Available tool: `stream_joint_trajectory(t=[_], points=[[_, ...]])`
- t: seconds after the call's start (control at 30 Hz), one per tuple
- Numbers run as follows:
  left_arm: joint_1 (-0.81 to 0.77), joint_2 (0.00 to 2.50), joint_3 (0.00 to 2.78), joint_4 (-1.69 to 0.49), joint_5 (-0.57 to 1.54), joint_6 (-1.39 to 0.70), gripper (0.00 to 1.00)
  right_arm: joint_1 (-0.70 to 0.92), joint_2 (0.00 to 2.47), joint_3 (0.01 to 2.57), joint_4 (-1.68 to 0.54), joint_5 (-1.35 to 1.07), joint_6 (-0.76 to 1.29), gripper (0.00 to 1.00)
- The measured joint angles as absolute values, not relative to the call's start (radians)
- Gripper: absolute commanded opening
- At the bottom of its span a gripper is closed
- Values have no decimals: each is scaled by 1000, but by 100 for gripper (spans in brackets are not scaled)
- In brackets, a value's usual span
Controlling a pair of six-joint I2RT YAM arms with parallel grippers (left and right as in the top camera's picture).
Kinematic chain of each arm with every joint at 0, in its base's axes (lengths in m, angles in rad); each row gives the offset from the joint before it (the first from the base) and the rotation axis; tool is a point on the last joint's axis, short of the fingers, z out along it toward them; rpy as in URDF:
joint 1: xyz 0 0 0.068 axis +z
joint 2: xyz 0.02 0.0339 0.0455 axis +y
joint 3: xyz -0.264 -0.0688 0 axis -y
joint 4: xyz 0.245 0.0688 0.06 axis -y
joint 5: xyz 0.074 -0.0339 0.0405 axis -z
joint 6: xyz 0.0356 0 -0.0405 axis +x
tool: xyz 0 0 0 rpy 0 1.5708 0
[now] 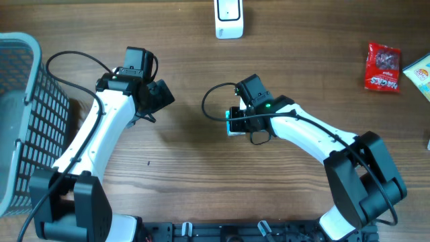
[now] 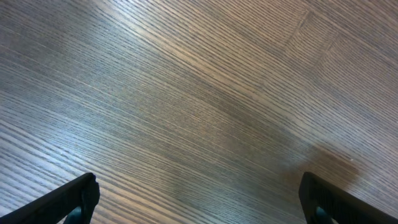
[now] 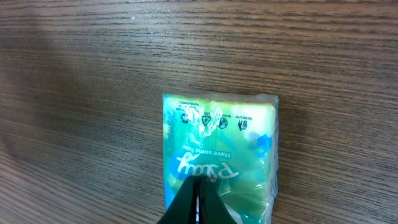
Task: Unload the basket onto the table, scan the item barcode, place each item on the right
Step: 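Grasp the green tissue pack with the right gripper and lift it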
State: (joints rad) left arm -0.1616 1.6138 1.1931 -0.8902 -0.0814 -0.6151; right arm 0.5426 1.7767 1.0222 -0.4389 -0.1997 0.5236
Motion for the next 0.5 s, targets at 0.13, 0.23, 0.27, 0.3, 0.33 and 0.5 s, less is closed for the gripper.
stream_joint_trajectory(t=[0.13, 0.23, 0.27, 0.3, 0.33, 0.5], points=[[-162, 1614, 1193, -890, -81, -615, 100, 519, 1777, 1023, -532, -159, 535, 4], [-162, 1614, 1193, -890, -81, -615, 100, 476, 1776, 1043, -637, -123, 538, 4], [-162, 1614, 1193, -890, -81, -615, 100, 462, 1776, 1052, -670, -112, 537, 4], [-162, 1614, 1193, -890, -81, -615, 100, 451, 1776, 1061, -702, -103, 530, 4], [-162, 1614, 1193, -890, -82, -615, 100, 442, 1777, 1071, -738, -91, 522, 4], [-162, 1614, 1193, -889, -82, -615, 100, 430, 1777, 1211, -927, -36, 456, 47]])
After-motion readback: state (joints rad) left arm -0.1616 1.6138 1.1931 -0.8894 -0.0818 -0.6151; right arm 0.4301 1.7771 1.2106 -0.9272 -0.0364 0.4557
